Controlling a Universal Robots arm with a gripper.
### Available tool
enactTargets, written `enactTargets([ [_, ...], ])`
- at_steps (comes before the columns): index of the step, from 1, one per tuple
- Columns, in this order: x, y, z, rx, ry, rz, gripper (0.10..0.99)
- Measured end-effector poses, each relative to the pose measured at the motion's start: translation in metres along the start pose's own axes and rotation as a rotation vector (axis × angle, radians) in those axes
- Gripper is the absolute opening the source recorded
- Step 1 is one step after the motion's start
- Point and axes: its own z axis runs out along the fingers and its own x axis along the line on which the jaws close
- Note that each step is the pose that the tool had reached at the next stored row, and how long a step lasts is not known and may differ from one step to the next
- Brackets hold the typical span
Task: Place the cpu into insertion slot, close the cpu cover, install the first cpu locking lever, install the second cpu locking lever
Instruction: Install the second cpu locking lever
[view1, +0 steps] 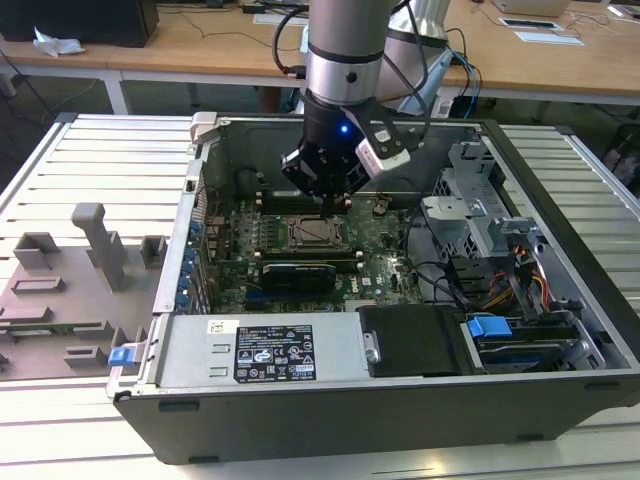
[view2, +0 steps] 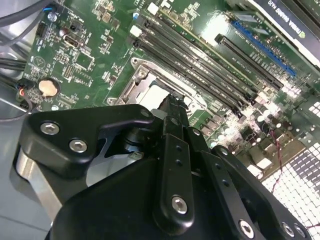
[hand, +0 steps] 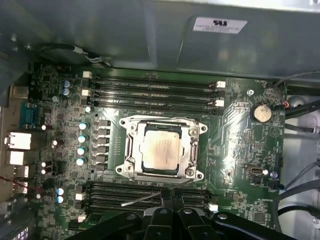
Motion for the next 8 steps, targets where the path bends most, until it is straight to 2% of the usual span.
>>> enactTargets([
  [1, 0.0008, -0.0021, 0.0006, -0.005, -0.0004, 0.0, 0.106],
  [4, 0.0059, -0.0088, 0.002, -0.037, -0.0026, 0.0, 0.106],
  [5, 0.0084, -0.0112, 0.0023, -0.057, -0.0041, 0.0, 0.106],
  [8, 0.0136, -0.0187, 0.0043, -0.077, -0.0055, 0.0, 0.106],
])
